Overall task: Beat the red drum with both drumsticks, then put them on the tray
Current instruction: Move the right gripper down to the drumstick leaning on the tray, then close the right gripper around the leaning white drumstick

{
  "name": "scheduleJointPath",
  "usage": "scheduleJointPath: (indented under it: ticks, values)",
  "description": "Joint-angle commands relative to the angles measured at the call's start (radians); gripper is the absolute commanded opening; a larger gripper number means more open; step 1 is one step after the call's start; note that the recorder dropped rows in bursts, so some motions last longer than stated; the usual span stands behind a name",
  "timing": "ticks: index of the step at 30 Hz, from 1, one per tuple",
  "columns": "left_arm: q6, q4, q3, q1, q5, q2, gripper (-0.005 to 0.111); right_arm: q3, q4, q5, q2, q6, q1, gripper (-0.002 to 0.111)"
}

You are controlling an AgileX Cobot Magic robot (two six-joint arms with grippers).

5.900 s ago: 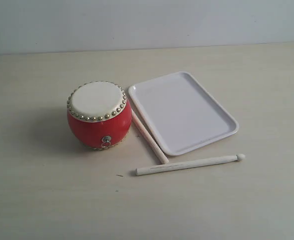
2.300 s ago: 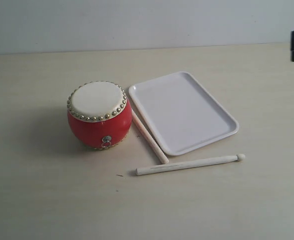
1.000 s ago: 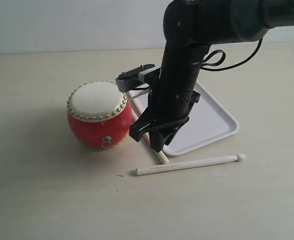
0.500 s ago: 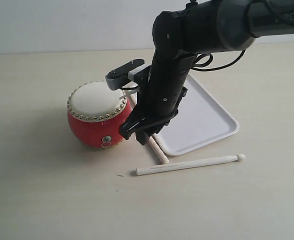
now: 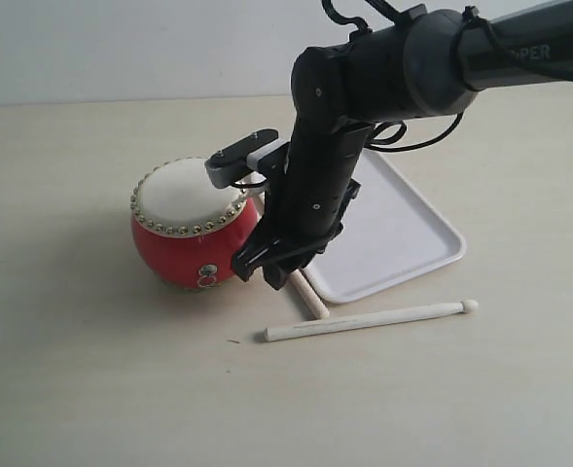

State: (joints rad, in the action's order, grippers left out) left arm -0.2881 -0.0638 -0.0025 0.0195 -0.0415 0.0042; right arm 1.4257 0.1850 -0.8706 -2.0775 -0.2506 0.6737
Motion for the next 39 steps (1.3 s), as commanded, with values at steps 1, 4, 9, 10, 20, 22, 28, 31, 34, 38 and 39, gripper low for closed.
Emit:
scheduleJointPath:
  ticks: [1, 4, 9, 10, 20, 22, 28, 31, 34, 38, 39]
  values:
    - [-0.004, -0.003, 0.002, 0.004, 0.012, -0.004, 0.0, 0.009, -0.002, 0.017, -0.014, -0.005, 0.001, 0.044]
    - [-0.004, -0.003, 0.002, 0.004, 0.012, -0.004, 0.0, 0.009, -0.005, 0.015, -0.028, -0.001, 0.001, 0.044]
    - [-0.004, -0.003, 0.002, 0.004, 0.012, -0.004, 0.0, 0.009, -0.006, 0.032, -0.032, 0.018, 0.001, 0.044]
    - [-0.004, -0.003, 0.002, 0.004, 0.012, -0.004, 0.0, 0.009, -0.006, 0.036, -0.032, 0.018, 0.001, 0.044]
    - [-0.004, -0.003, 0.002, 0.004, 0.012, -0.004, 0.0, 0.009, -0.029, 0.054, -0.032, 0.08, 0.001, 0.044]
    - [-0.004, -0.003, 0.002, 0.004, 0.012, -0.004, 0.0, 0.009, -0.029, 0.054, -0.032, 0.08, 0.001, 0.044]
    - [-0.004, -0.003, 0.002, 0.004, 0.012, -0.004, 0.0, 0.009, -0.065, 0.052, -0.042, 0.087, 0.001, 0.044]
    - [-0.004, -0.003, 0.002, 0.004, 0.012, -0.004, 0.0, 0.009, -0.061, 0.045, -0.052, 0.098, 0.001, 0.044]
    - [-0.004, -0.003, 0.002, 0.004, 0.012, -0.004, 0.0, 0.009, -0.061, 0.037, -0.052, 0.099, 0.001, 0.044]
    - [-0.004, -0.003, 0.002, 0.004, 0.012, -0.004, 0.0, 0.009, -0.018, 0.024, -0.052, 0.103, 0.001, 0.044]
    - [-0.004, -0.003, 0.002, 0.004, 0.012, -0.004, 0.0, 0.009, -0.01, 0.025, -0.052, 0.103, 0.001, 0.044]
